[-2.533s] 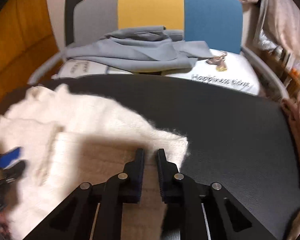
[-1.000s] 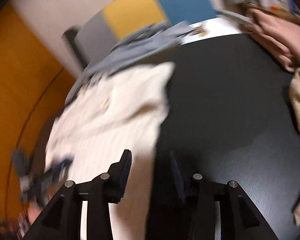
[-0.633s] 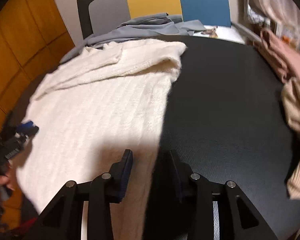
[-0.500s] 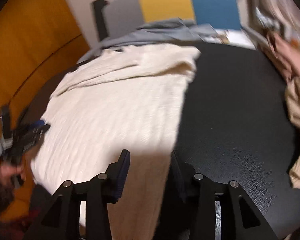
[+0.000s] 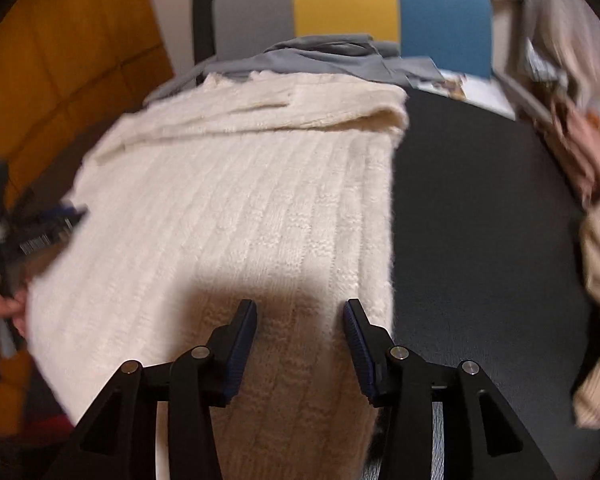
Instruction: Fold clothes
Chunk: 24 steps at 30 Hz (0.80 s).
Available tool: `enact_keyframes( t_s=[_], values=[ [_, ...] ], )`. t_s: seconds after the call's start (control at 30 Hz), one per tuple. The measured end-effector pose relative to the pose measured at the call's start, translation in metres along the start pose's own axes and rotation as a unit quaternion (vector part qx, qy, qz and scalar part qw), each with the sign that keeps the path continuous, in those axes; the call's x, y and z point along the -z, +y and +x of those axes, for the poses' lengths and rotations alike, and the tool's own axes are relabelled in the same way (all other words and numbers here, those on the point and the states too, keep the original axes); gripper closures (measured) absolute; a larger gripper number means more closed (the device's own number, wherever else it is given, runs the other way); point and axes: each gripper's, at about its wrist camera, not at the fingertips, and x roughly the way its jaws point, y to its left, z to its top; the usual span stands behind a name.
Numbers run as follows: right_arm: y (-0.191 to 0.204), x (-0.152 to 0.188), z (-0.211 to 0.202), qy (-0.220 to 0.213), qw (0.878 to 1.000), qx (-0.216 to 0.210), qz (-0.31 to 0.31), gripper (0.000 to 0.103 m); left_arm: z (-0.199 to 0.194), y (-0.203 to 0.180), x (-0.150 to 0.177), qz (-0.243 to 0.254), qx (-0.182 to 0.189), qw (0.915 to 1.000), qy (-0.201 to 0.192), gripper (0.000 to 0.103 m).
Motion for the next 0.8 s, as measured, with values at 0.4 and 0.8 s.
enact_keyframes(
  t_s=[0.4, 0.8],
  values=[
    [-0.027, 0.063, -0.046, 0.014, 0.997, -0.050, 0.065, 0.039, -0.083, 0.107, 0.123, -0.198, 0.142, 0.9696, -0.024, 0.042],
    [0.026, 0.078, -0.040, 0.000, 0.998, -0.017, -0.055, 0.089, -0.093, 0.054, 0.143, -0.088, 0.083, 0.9922, -0.029, 0.075]
  ],
)
